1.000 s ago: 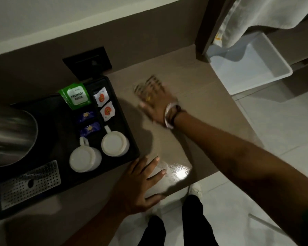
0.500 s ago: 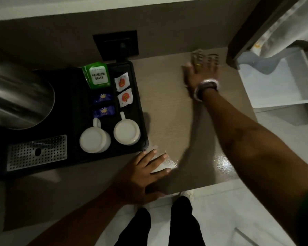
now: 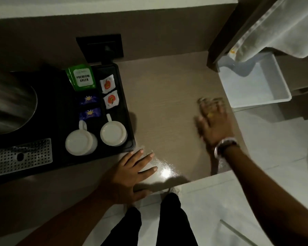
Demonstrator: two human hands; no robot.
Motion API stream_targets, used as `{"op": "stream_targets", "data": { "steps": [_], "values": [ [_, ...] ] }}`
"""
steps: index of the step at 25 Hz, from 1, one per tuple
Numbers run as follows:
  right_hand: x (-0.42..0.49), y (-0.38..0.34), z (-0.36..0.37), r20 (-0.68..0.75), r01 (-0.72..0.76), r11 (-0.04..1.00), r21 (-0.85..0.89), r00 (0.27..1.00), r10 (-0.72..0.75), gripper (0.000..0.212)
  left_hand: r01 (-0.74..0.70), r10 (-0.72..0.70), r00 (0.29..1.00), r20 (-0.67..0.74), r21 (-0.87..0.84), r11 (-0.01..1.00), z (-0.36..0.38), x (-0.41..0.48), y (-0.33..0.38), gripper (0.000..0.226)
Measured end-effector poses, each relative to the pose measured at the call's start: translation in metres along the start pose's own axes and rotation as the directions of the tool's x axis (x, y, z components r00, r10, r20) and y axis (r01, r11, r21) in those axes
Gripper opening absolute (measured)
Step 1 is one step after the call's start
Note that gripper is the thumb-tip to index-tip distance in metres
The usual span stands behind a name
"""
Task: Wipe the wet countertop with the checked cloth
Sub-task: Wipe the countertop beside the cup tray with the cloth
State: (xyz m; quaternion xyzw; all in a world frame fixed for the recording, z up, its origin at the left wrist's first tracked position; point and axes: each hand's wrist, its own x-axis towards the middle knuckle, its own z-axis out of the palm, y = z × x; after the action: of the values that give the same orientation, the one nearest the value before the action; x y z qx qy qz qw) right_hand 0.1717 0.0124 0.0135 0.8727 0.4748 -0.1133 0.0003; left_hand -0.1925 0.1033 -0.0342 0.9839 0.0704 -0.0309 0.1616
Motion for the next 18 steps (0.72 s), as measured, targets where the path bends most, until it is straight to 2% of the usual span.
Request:
{"op": "stream_targets", "data": {
  "steps": [1, 2, 3, 5, 6, 7, 8, 10, 11, 13, 14, 15, 16, 17, 18],
  "values": [
    [0.032, 0.002, -0.010, -0.036, -0.155, 0.986, 0.063, 0.987, 0.158, 0.074, 0.000, 0.000, 1.000, 0.000, 0.002, 1.000, 0.000, 0.000, 0.000, 0.071],
    [0.058, -0.013, -0.017, -0.054, -0.238, 0.966, 0.097, 0.968, 0.244, 0.073, -0.003, 0.003, 1.000, -0.001, -0.006, 1.000, -0.001, 0.000, -0.001, 0.071],
    [0.073, -0.040, -0.016, -0.068, -0.210, 0.974, 0.079, 0.974, 0.216, 0.072, -0.004, 0.004, 1.000, -0.008, -0.024, 1.000, -0.002, 0.000, -0.002, 0.071],
    [0.052, -0.101, 0.007, -0.060, 0.074, 0.997, 0.002, 0.995, -0.074, 0.069, 0.000, -0.001, 1.000, -0.027, -0.055, 0.998, -0.006, 0.001, -0.001, 0.070],
    [0.017, -0.123, 0.023, -0.022, 0.259, 0.965, -0.032, 0.965, -0.260, 0.068, 0.005, -0.007, 0.999, -0.039, -0.058, 0.998, -0.007, 0.002, 0.001, 0.069],
    [-0.028, -0.131, 0.039, 0.020, 0.387, 0.920, -0.056, 0.922, -0.386, 0.068, 0.007, -0.010, 0.999, -0.050, -0.056, 0.998, -0.008, 0.002, 0.001, 0.069],
    [-0.071, -0.125, 0.054, 0.031, 0.426, 0.904, -0.040, 0.905, -0.425, 0.067, 0.005, -0.008, 0.999, -0.053, -0.054, 0.999, -0.008, 0.001, 0.001, 0.069],
    [-0.119, -0.079, 0.052, 0.033, 0.353, 0.935, 0.025, 0.935, -0.354, 0.066, 0.004, -0.006, 0.999, -0.050, -0.036, 0.999, -0.006, 0.001, -0.001, 0.071],
    [-0.117, -0.048, 0.045, 0.001, 0.251, 0.968, 0.014, 0.968, -0.251, 0.067, 0.003, -0.004, 0.999, -0.052, -0.015, 1.000, -0.004, 0.001, -0.001, 0.072],
    [-0.079, 0.003, 0.021, -0.048, -0.087, 0.996, 0.027, 0.995, 0.088, 0.079, -0.007, 0.007, 0.998, -0.066, 0.000, 1.000, 0.001, 0.000, 0.000, 0.074],
    [-0.049, 0.013, 0.008, -0.080, -0.261, 0.961, 0.094, 0.960, 0.269, 0.085, -0.015, 0.014, 0.997, -0.078, -0.011, 1.000, 0.003, 0.000, 0.000, 0.073],
    [-0.021, 0.008, -0.001, -0.075, -0.354, 0.923, 0.150, 0.927, 0.368, 0.090, -0.019, 0.017, 0.995, -0.099, -0.021, 1.000, 0.004, 0.001, 0.000, 0.072],
    [-0.004, -0.014, -0.003, -0.058, -0.360, 0.922, 0.140, 0.927, 0.370, 0.093, -0.014, 0.011, 0.993, -0.114, -0.027, 1.000, 0.005, 0.002, 0.000, 0.071],
    [-0.001, -0.047, 0.004, -0.067, -0.285, 0.952, 0.109, 0.954, 0.293, 0.090, -0.008, 0.004, 0.993, -0.119, -0.032, 0.999, 0.004, 0.001, -0.001, 0.071],
    [-0.014, -0.082, 0.015, -0.066, -0.149, 0.986, 0.072, 0.986, 0.153, 0.084, -0.005, 0.001, 0.993, -0.115, -0.034, 0.999, 0.002, 0.000, -0.001, 0.071]
  ]
}}
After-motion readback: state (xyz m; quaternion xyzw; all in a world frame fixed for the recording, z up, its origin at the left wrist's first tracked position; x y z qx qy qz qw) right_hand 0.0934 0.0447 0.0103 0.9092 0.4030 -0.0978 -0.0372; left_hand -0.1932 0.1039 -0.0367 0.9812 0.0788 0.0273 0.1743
